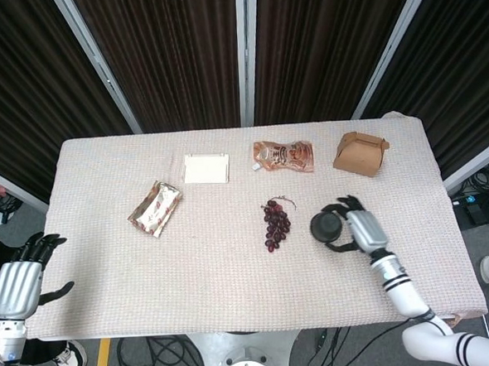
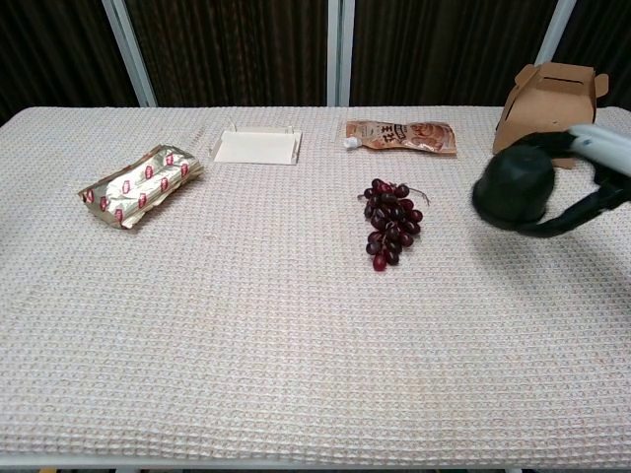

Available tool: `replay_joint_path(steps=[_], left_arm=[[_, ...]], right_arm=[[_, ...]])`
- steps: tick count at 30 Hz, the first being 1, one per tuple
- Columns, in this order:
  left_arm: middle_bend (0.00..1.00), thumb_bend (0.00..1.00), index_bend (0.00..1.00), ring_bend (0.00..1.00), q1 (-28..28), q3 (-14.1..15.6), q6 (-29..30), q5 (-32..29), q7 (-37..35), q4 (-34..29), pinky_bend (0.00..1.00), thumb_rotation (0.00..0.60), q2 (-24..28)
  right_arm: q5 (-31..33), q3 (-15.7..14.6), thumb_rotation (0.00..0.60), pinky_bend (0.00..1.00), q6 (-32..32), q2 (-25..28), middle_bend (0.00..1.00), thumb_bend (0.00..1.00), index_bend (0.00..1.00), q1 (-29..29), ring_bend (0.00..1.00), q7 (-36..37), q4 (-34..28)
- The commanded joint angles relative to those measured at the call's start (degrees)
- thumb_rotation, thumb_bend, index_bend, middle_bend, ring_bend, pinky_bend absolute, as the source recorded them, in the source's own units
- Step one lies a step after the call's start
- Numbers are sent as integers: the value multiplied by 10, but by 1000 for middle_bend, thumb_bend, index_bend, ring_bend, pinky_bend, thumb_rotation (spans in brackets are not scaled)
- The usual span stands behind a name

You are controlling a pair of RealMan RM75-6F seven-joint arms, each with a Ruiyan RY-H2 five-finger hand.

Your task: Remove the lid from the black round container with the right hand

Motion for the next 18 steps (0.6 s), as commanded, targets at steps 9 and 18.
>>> replay_joint_path(steps=[9, 18], left_arm=[[194, 36, 239, 125, -2, 2, -8, -1, -12, 12, 279, 600, -7], [194, 36, 239, 124, -1, 2, -5, 0, -1, 7, 279, 600, -4]], right_arm=[[87, 11, 600, 0, 2, 19, 443, 125, 380, -45, 87, 25, 102], [6, -19, 600, 0, 2, -38, 442, 124, 381, -15, 86, 14, 107]])
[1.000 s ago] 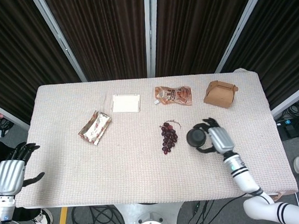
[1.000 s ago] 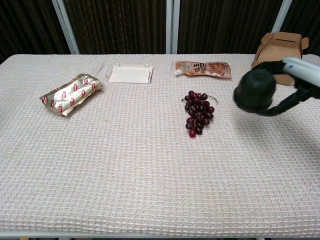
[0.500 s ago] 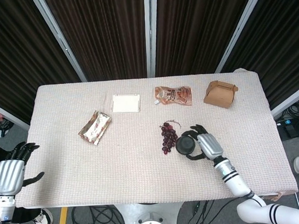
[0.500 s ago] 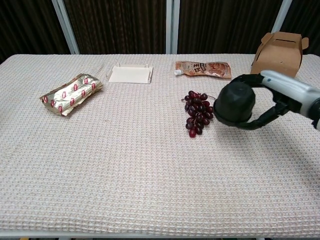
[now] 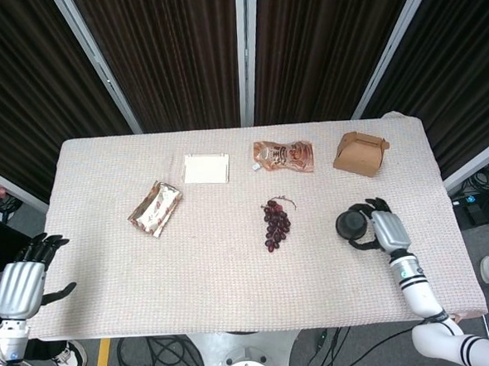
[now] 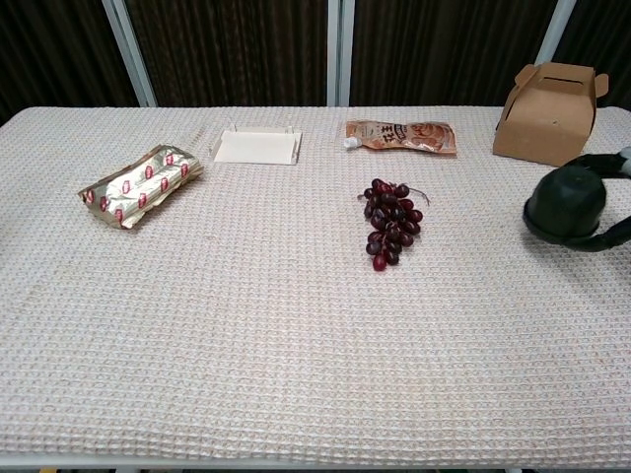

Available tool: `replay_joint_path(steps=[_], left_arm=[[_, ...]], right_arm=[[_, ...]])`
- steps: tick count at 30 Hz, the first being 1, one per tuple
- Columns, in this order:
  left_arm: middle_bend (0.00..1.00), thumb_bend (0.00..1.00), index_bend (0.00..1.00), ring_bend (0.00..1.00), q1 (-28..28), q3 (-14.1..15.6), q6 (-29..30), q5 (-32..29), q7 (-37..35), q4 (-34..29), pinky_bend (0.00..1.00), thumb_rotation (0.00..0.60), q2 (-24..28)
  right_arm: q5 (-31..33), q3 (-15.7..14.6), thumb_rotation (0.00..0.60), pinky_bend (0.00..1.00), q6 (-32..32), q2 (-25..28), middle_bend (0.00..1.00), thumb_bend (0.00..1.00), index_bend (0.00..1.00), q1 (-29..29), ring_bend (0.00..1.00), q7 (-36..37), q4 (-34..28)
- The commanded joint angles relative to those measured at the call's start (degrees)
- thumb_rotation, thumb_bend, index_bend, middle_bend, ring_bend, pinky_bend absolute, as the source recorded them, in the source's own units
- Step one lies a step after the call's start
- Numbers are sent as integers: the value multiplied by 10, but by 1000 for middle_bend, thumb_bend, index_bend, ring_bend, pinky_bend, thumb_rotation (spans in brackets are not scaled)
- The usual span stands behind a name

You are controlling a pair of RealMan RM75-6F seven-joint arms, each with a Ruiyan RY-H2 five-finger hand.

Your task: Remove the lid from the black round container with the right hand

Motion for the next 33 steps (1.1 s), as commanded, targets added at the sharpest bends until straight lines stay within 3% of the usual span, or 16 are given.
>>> replay_joint_path(steps=[1, 17, 22, 26, 33], left_arm=[[194, 36, 239, 124, 1, -1, 1, -1, 1, 0, 279, 600, 4], [194, 35, 239, 124, 1, 2, -4, -3, -5, 11, 279, 600, -2], [194, 35, 239, 124, 2, 3, -4, -3, -8, 14, 279, 600, -3], [194, 35, 239, 125, 2, 3, -3, -1, -8, 14, 279, 600, -3], [194, 36, 239, 125, 0, 1, -4, -1, -5, 10, 279, 600, -2]], right_arm=[[-27, -9, 600, 0, 7, -26, 441, 124, 381, 8, 86, -8, 7], [-25, -20, 600, 0, 0, -32, 427, 110, 360, -7, 76, 14, 41], [-24, -26, 600, 0, -20, -26, 320, 12, 200, -4, 6, 18, 37], [-27, -27, 600, 0, -25, -15, 200, 0, 52, -3, 0, 23, 23], [-34, -20, 600, 0, -1, -3, 173, 0, 23, -8, 0, 26, 6]])
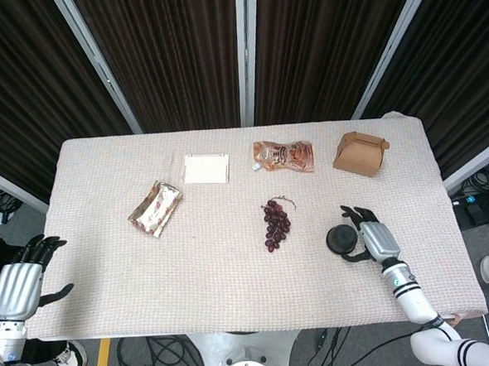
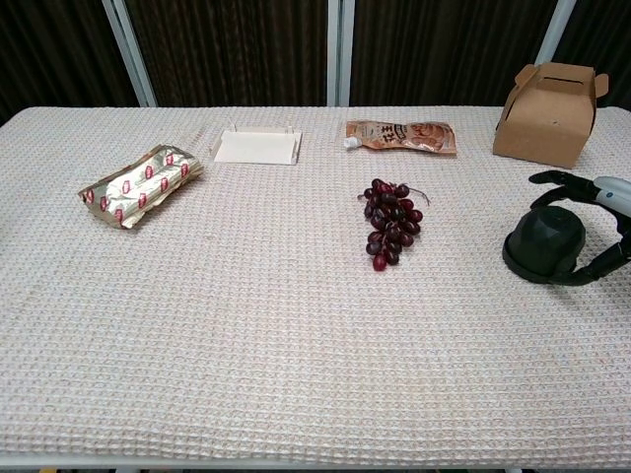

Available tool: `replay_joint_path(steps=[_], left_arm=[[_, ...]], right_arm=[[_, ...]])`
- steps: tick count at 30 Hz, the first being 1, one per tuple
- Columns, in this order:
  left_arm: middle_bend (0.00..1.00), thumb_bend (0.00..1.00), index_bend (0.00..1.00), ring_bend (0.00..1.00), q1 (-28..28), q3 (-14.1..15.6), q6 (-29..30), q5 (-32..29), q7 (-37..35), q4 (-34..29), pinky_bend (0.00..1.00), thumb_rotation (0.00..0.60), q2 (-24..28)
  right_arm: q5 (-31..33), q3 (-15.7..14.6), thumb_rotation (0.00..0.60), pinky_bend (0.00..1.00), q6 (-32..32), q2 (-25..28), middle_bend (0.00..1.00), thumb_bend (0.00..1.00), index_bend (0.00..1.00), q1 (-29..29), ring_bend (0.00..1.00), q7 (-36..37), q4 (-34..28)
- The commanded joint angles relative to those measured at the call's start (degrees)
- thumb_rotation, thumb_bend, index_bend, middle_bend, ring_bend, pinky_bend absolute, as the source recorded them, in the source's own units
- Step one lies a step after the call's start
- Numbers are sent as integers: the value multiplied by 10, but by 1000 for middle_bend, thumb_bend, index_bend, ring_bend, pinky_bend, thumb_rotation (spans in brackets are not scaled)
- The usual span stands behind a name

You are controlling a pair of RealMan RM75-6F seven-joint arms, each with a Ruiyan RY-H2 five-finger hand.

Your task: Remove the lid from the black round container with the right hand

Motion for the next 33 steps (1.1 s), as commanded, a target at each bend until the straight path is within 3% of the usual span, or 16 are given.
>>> replay_joint_path(steps=[1, 16, 33], left_arm=[[194, 36, 239, 125, -1, -1, -1, -1, 2, -2, 279, 600, 0], [194, 36, 239, 125, 0, 0, -1, -1, 1, -2, 279, 600, 1], [194, 35, 239, 125, -3, -2, -1, 1, 6, -7, 279, 600, 2]], right_arm=[[-2, 4, 600, 0, 9, 4, 181, 0, 24, -2, 0, 0, -6], [-2, 15, 600, 0, 37, -11, 417, 52, 352, -7, 7, -6, 1], [-7, 39, 600, 0, 106, 37, 439, 60, 377, -32, 26, 35, -34]])
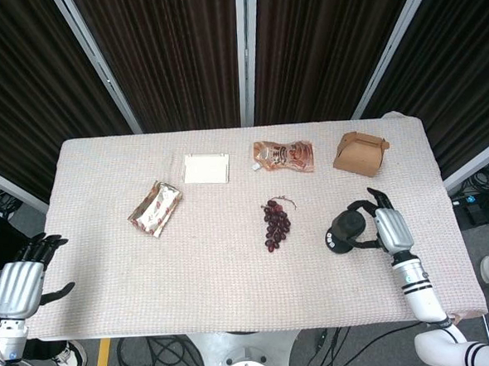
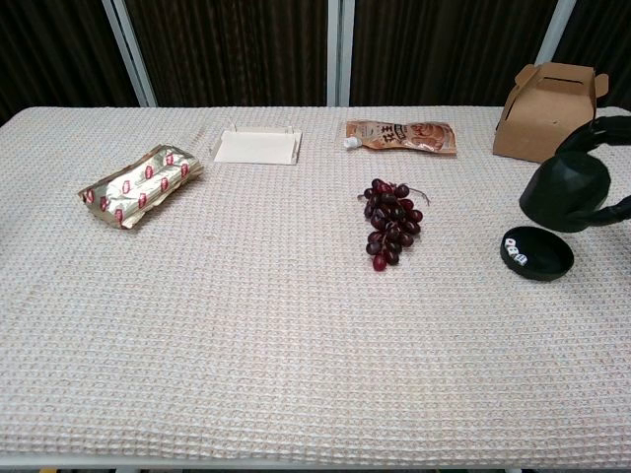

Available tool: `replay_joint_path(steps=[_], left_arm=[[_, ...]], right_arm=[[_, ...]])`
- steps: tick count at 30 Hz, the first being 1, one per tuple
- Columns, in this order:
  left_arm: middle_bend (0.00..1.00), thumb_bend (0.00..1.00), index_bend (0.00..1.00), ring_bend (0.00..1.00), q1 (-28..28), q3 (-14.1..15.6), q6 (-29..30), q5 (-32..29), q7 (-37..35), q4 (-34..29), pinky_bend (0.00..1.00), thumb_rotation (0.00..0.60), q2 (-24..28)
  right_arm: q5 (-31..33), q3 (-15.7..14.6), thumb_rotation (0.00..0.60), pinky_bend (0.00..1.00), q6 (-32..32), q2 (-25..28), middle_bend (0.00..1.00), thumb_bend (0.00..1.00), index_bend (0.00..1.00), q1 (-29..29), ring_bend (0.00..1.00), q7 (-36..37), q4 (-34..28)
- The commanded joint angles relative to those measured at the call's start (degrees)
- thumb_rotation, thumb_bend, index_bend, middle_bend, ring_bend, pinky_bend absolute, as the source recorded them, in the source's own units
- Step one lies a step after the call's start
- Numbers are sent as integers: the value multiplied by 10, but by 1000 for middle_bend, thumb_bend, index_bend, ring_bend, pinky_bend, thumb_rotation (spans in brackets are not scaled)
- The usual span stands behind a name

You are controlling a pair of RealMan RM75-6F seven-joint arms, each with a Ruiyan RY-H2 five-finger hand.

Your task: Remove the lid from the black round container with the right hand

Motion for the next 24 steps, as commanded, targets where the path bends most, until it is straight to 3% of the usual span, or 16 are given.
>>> replay_joint_path(steps=[1, 14, 16, 18, 24], left_arm=[[194, 36, 239, 124, 0, 0, 0, 0, 1, -1, 279, 600, 0], [194, 36, 239, 125, -3, 0, -2, 2, 13, -7, 279, 600, -2], [194, 36, 239, 124, -3, 0, -3, 0, 14, -8, 279, 600, -1], [194, 36, 239, 124, -3, -1, -4, -3, 13, -8, 279, 600, 0], [194, 36, 239, 125, -3, -1, -4, -4, 11, -7, 279, 600, -1]], right_arm=[[12, 5, 600, 0, 7, 12, 439, 60, 377, -13, 26, 8, 8], [25, -23, 600, 0, -13, -7, 410, 54, 368, -49, 19, 58, 102], [21, -29, 600, 0, -28, -4, 325, 29, 294, -47, 7, 63, 106], [18, -33, 600, 0, -40, 5, 201, 2, 159, -45, 0, 68, 101], [8, -25, 600, 0, -13, 31, 119, 0, 80, -53, 0, 82, 74]])
